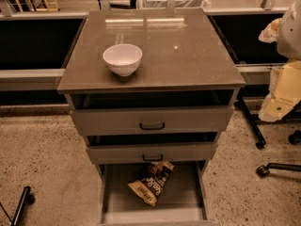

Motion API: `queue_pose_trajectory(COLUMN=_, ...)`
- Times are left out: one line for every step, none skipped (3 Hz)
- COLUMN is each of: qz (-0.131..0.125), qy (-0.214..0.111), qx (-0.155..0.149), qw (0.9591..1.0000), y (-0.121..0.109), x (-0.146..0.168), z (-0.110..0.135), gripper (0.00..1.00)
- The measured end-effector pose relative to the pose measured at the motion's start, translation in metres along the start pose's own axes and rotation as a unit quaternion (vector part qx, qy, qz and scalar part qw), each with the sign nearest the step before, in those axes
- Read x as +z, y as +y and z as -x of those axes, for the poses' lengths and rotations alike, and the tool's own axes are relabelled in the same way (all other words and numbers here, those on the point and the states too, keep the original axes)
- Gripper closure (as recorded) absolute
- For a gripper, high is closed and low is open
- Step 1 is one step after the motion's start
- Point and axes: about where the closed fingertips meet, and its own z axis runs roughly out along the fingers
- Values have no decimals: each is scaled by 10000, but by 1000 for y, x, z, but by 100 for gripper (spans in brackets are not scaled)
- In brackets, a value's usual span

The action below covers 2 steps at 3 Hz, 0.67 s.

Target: Pick brown chip bag from bottom drawer and place on counter

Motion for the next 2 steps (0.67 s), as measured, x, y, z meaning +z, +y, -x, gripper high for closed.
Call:
queue_pose_trajectory(qz=0, qy=0, qx=0, qw=10000, y=0, x=0, z=0, gripper=0)
queue_pose_trajectory(qz=610, qy=-558, qx=314, qw=9961, y=11, x=77, z=10, gripper=0)
